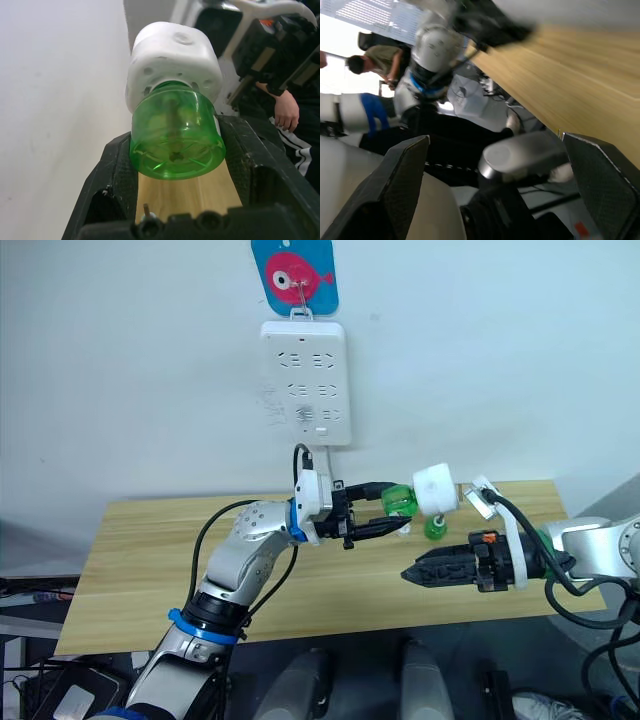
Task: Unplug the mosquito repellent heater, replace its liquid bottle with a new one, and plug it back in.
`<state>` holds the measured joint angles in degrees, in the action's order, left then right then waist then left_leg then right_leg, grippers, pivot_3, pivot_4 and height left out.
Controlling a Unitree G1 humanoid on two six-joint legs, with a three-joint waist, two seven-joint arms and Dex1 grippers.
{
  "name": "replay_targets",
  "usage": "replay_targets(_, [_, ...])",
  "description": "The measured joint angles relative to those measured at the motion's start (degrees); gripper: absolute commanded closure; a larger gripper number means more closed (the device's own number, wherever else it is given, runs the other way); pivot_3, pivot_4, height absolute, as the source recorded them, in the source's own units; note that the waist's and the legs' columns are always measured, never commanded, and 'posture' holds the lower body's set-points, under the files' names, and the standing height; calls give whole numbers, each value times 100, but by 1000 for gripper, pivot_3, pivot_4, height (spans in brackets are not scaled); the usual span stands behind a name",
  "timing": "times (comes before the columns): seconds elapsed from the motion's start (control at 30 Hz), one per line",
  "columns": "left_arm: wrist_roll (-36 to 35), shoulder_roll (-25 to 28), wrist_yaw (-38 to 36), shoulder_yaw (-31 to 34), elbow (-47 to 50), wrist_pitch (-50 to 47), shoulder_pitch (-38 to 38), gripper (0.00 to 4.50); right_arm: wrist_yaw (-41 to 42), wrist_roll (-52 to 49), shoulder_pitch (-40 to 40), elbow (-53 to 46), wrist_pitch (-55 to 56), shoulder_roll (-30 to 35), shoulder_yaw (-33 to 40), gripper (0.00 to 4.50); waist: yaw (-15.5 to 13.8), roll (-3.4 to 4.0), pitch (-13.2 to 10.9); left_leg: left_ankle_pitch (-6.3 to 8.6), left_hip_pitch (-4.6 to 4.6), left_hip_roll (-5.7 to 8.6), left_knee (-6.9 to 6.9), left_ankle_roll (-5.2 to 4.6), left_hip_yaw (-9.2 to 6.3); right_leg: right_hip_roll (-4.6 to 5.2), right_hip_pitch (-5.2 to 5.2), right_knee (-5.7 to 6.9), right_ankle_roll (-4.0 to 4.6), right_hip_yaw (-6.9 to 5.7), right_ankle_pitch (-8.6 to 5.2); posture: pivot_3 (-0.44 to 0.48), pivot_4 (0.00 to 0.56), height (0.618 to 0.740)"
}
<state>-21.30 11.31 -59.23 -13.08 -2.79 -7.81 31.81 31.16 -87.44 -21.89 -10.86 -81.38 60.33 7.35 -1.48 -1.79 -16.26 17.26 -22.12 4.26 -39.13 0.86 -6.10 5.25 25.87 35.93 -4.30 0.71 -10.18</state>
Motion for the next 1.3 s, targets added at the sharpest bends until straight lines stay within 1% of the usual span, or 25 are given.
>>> replay_targets(0.07, [-1, 52, -15, 9, 0, -1, -18, 2236, 284, 550, 118, 242, 238, 208, 73, 1671, 0, 0, 0, 0, 1, 1, -1, -1, 5, 0, 0, 0, -1, 1, 0, 63, 262, 740])
replay_targets(0.17, [-29, 145, -68, 3, 29, -64, -56, 2236, 774, 1426, 28, 694, 724, 335, 64, 2846, 19, 0, 0, -1, 3, -3, -1, 1, 12, -8, 0, 2, -1, 0, 0, 52, 260, 740])
replay_targets(0.23, [-71, 209, -171, -7, 98, -130, -96, 2236, 959, 1911, -209, 1057, 1000, 273, 19, 3634, 40, 1, 0, -2, 8, -5, 3, 2, 16, -10, 3, 3, 0, 8, 0, 47, 259, 740])
replay_targets(0.27, [-100, 252, -223, -10, 141, -184, -115, 2236, 1002, 2140, -412, 1256, 1138, 136, 9, 3940, 57, 1, 0, -2, 8, -6, 3, 2, 18, -13, 3, 3, 0, 8, 0, 47, 259, 740])
replay_targets(0.3, [-116, 277, -278, -12, 191, -210, -138, 2236, 1017, 2313, -575, 1409, 1238, -3, -7, 4395, 60, 2, 0, -2, 8, -10, 5, 3, 17, -12, 4, 3, 0, 9, 0, 47, 259, 740])
replay_targets(0.37, [-128, 311, -333, -16, 244, -260, -145, 2236, 1025, 2514, -802, 1575, 1332, -254, -54, 4454, 57, 1, 0, -3, 6, -13, 4, 4, 18, -12, 4, 2, 0, 7, 0, 48, 262, 740])
replay_targets(0.43, [-157, 376, -415, -18, 287, -359, -150, 2236, 1016, 2687, -1010, 1662, 1351, -685, -119, 4454, 40, 1, 0, -3, 4, -11, 4, 4, 9, -10, 4, 1, 0, 7, 0, 48, 262, 740])
replay_targets(0.53, [-170, 411, -433, -17, 301, -468, -149, 2236, 961, 2732, -1083, 1643, 1273, -1137, -128, 4454, 19, 1, 0, -3, 2, -7, 4, 4, -1, -7, 7, 0, 0, 8, 0, 61, 264, 740])
replay_targets(0.6, [-199, 418, -432, -17, 334, -544, -150, 2236, 861, 2701, -1048, 1428, 1109, -1344, -102, 4454, 4, 2, 0, -3, -4, -6, 4, 4, -6, -6, 11, -1, 0, 6, 0, 61, 264, 740])
replay_targets(0.63, [-228, 423, -428, -14, 353, -590, -151, 2236, 822, 2604, -963, 1163, 988, -1436, -63, 4454, -4, 1, 0, -3, -6, -5, 4, 4, -10, -5, 11, 0, 0, 4, 0, 61, 264, 740])
replay_targets(0.77, [-283, 429, -351, 33, 456, -696, -153, 2236, 593, 2183, -563, 602, 506, -1587, 199, 4454, -6, 2, 0, -3, -11, -4, 3, 4, -14, -2, 12, -1, 0, 2, 0, 66, 263, 740])
replay_targets(0.93, [-203, 406, -162, 66, 359, -660, -143, 2236, 478, 1306, -135, -158, -90, -1562, 443, 4454, 0, 2, 0, -3, -10, -3, 1, 4, -11, -1, 15, 4, 1, 4, 0, 58, 263, 740])
replay_targets(1.03, [-110, 409, -150, 56, 226, -638, -137, 2236, 338, 775, -236, -165, -287, -1444, 550, 4454, 14, 2, 0, -2, -7, -4, 2, 3, -7, -2, 15, 6, 1, 5, 0, 52, 262, 740])
replay_targets(1.13, [-57, 400, -161, 42, 173, -520, -135, 2236, 112, 246, -533, -120, -342, -1329, 548, 4454, 16, 2, 0, -2, -7, -5, 2, 3, -7, -2, 15, 4, 1, 4, 0, 42, 257, 740])
replay_targets(1.3, [16, 378, -215, -18, 85, -406, -147, 2236, -419, -224, -1150, 153, -246, -1337, 448, 4454, 18, 2, 0, -3, -9, -4, 2, 3, -5, -1, 16, 3, 1, 6, 1, 36, 255, 740])
